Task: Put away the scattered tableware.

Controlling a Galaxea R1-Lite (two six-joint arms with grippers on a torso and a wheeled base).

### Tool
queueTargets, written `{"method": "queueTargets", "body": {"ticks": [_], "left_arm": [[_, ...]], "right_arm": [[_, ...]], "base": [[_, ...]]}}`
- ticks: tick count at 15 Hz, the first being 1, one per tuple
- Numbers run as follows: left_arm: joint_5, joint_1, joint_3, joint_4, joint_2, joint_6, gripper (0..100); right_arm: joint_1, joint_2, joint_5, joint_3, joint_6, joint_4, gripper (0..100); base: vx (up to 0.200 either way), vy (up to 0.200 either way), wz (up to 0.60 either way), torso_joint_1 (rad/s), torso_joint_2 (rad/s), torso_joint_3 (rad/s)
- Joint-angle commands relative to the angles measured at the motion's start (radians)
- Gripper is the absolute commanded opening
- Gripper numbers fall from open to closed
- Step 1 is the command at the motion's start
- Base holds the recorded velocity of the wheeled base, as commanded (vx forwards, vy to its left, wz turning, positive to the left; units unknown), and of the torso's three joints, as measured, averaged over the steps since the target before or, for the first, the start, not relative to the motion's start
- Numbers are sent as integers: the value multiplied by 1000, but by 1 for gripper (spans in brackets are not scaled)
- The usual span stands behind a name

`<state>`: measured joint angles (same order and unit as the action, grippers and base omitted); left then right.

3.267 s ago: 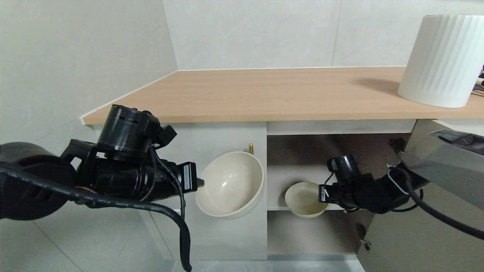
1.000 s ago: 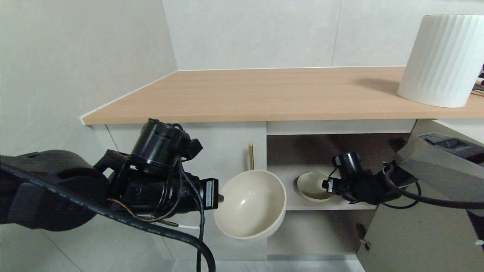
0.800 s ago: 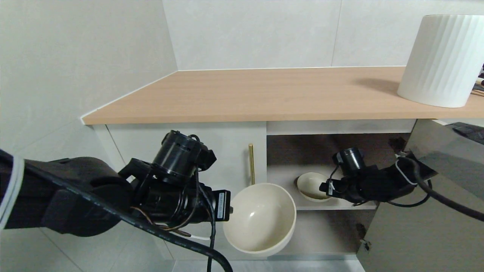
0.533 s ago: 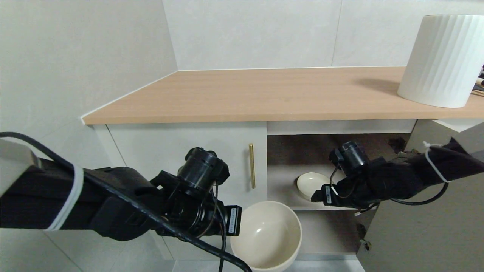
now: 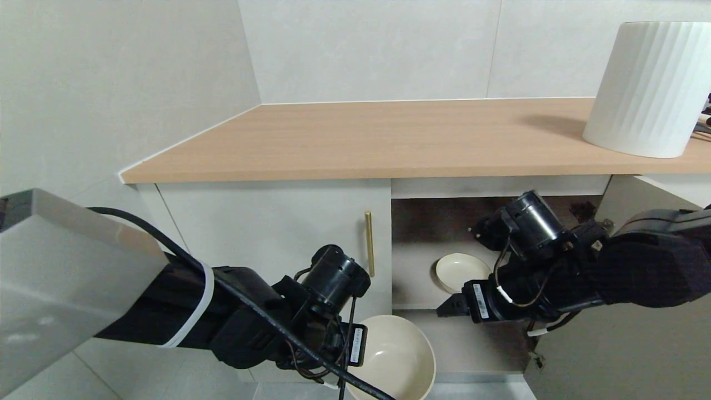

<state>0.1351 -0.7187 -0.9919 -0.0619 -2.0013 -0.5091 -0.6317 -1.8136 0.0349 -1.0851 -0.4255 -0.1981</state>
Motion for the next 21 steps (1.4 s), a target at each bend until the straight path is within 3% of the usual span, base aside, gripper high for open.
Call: {"method": "queueTargets", "body": {"ticks": [1, 7, 15, 16, 21], "left_arm": [[17, -5, -7, -1, 1, -2, 0], [35, -22, -7, 10, 49, -3, 0], [37, -31, -5, 10, 49, -3, 0], [37, -31, -5, 10, 49, -3, 0], [35, -31, -5, 10, 44, -5, 0]], "right_arm": [[-57, -13, -4, 16, 2, -1, 100], [-125, -139, -162, 14, -1, 55, 100], [-126, -158, -164, 14, -7, 92, 100], [-126, -158, -164, 13, -7, 92, 0], [-126, -154, -162, 14, -7, 92, 0]], "base": [[0, 0, 0, 0, 0, 0], [0, 0, 0, 0, 0, 0], [0, 0, 0, 0, 0, 0], [0, 0, 0, 0, 0, 0], [0, 0, 0, 0, 0, 0]]}}
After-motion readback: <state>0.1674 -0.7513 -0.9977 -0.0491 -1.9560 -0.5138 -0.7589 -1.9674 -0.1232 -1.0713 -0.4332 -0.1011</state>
